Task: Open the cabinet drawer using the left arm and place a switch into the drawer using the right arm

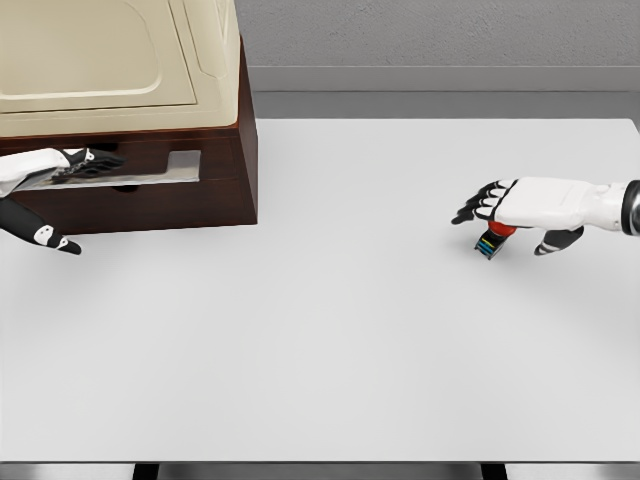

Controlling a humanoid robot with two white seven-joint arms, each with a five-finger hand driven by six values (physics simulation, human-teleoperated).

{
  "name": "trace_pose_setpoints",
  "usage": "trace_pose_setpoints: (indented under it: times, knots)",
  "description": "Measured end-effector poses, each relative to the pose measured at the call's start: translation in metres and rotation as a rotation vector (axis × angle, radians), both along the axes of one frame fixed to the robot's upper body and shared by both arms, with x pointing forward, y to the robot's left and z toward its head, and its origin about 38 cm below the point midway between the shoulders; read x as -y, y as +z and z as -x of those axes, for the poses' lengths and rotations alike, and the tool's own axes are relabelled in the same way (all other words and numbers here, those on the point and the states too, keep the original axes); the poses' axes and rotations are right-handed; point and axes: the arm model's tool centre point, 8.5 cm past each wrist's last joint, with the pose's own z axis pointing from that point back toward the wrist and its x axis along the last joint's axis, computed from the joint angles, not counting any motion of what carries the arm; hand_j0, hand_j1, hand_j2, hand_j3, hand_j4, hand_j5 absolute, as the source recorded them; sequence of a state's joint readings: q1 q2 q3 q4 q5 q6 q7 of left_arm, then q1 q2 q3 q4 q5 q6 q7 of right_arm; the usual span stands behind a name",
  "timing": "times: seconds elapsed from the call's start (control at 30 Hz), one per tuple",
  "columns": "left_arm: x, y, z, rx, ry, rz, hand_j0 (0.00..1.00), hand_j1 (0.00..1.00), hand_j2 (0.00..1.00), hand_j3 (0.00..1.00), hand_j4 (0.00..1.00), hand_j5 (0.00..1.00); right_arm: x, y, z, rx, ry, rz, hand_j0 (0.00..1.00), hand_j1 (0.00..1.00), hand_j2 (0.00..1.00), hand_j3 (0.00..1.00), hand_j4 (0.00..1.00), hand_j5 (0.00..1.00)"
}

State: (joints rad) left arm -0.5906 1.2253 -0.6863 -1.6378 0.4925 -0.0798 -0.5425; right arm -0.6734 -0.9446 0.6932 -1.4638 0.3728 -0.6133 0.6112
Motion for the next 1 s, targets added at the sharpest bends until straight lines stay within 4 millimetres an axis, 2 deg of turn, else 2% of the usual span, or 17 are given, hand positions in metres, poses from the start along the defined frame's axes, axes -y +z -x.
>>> trace_pose_setpoints:
  times: [0.27, 0.57, 1.0]
  knots:
    - [0.0015, 0.0003, 0.0002, 0.009, -0.004, -0.006, 0.83, 0.83, 0.83, 0.83, 0.83, 0.83, 0.0037, -0.0004, -0.0052, -0.001, -0.019, -0.004, 1.00, 1.00, 1.00, 1.00, 1.00, 1.00]
    - [0.0020, 0.0014, 0.0027, 0.008, -0.015, -0.015, 0.83, 0.83, 0.83, 0.83, 0.83, 0.83, 0.0006, -0.0084, -0.0047, -0.019, -0.012, 0.006, 1.00, 1.00, 1.00, 1.00, 1.00, 1.00]
    - [0.0069, 0.0035, 0.0088, 0.043, -0.051, -0.092, 0.83, 0.83, 0.83, 0.83, 0.83, 0.83, -0.0044, -0.0088, -0.0054, -0.019, 0.000, 0.007, 1.00, 1.00, 1.00, 1.00, 1.00, 1.00]
